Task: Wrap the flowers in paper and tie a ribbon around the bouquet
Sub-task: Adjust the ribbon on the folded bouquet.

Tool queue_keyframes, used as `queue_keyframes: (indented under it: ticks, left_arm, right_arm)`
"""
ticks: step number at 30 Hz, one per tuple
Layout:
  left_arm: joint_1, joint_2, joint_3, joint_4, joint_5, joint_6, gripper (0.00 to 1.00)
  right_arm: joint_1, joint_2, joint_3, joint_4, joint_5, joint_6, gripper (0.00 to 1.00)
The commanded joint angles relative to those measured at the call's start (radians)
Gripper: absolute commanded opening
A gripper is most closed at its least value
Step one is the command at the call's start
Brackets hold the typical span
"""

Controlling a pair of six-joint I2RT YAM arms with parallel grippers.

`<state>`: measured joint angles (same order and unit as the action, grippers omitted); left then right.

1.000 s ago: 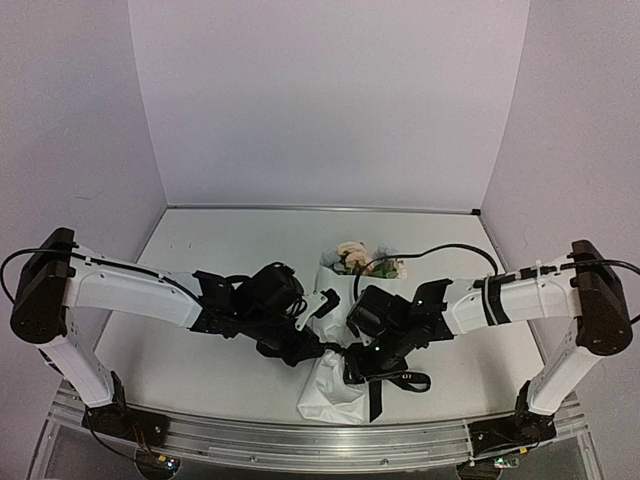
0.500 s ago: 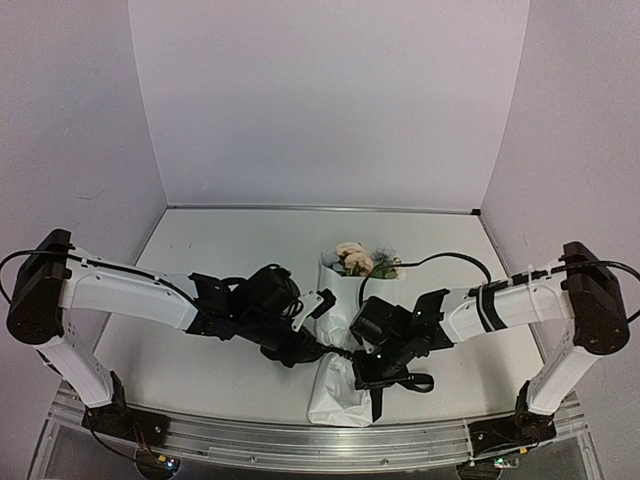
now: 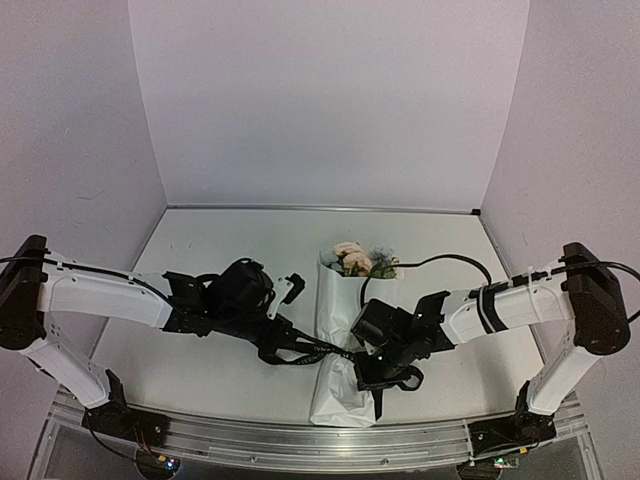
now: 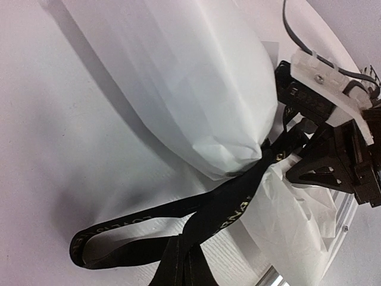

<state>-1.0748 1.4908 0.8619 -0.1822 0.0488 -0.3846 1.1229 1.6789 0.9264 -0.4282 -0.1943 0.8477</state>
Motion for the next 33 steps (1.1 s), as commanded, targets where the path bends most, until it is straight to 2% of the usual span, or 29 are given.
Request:
queue_keyframes:
  ticks: [1,8,16,17,22,25,29,33]
  left_arm:
    - [0.040,-0.060,-0.035,0.018,-0.068,-0.046,0.00]
    - [0.094,-0.099,-0.084,0.022,-0.082,-0.080,0.00]
    - [0.101,-0.094,-0.102,0.032,-0.078,-0.095,0.00]
    - [0.101,-0.092,-0.100,0.033,-0.072,-0.095,0.00]
    - [0.101,-0.080,-0.089,0.046,-0.017,-0.074,0.00]
    - [0.101,-0.068,-0.074,0.043,-0.002,-0.064,0.00]
    - [0.101,-0.059,-0.065,0.043,0.002,-0.061,0.00]
    - [0.101,-0.050,-0.059,0.040,0.004,-0.059,0.00]
  right_arm:
    - [0.003,-0.032,-0.011,-0.055,0.048,-0.006,0.07]
    - [0.003,-0.044,-0.021,-0.070,0.058,-0.012,0.08]
    - [0.004,-0.064,-0.019,-0.099,0.070,-0.035,0.11]
    - [0.003,-0.065,-0.015,-0.105,0.065,-0.038,0.14]
    - [0.003,-0.105,0.015,-0.156,0.050,-0.080,0.46]
    - [0.003,-0.170,0.015,-0.203,0.078,-0.125,0.60]
    - [0.003,-0.266,-0.026,-0.245,0.128,-0.181,0.70]
    - [0.004,-0.323,-0.080,-0.254,0.167,-0.215,0.70]
